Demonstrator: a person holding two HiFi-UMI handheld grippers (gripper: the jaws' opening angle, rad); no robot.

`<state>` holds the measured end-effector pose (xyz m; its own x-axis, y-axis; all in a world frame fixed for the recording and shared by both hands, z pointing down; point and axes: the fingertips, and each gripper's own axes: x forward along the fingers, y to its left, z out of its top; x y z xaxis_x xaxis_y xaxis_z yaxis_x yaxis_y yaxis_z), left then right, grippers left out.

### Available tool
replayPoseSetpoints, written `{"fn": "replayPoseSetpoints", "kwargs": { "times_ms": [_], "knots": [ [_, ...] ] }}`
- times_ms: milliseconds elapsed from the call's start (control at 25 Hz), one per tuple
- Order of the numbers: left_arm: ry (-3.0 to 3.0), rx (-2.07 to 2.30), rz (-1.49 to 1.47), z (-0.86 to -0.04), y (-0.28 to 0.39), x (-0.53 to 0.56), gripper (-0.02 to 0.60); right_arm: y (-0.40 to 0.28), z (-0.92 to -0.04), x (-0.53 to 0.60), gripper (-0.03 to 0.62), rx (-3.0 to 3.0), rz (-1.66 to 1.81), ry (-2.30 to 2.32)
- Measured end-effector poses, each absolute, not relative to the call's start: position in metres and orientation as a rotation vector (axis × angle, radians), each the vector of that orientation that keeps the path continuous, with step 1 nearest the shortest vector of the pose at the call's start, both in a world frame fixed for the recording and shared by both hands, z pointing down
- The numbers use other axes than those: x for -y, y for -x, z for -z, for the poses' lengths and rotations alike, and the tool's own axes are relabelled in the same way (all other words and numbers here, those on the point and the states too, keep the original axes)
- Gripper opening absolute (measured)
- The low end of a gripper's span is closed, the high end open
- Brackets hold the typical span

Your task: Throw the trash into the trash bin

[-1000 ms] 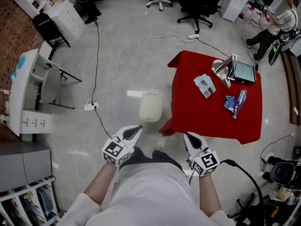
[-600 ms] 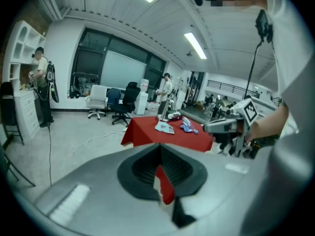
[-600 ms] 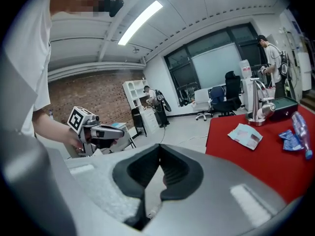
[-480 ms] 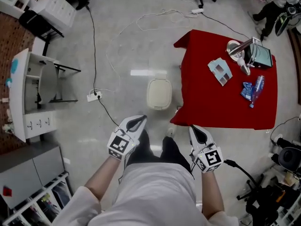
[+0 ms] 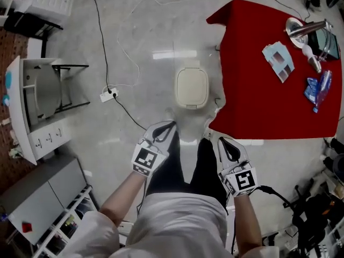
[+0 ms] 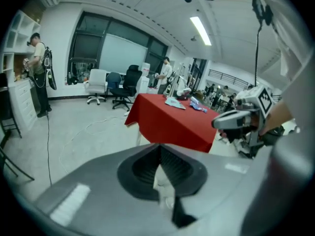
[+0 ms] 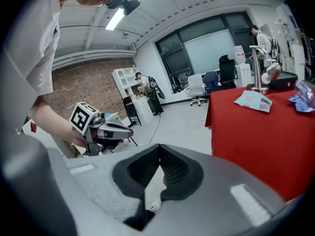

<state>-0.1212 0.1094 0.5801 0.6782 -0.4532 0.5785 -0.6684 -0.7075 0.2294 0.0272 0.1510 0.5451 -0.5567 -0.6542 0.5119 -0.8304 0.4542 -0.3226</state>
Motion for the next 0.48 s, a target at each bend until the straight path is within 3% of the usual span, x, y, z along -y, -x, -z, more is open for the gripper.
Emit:
{"fn": "replayPoseSetpoints", "kwargs": {
  "times_ms": [480],
  "knots": [
    [-2.472, 0.688, -0.764, -0.724, 0.085, -0.120, 0.002, -0.009, -0.662, -0.148, 0.000, 2.330, -0.863, -1.282]
  ]
}}
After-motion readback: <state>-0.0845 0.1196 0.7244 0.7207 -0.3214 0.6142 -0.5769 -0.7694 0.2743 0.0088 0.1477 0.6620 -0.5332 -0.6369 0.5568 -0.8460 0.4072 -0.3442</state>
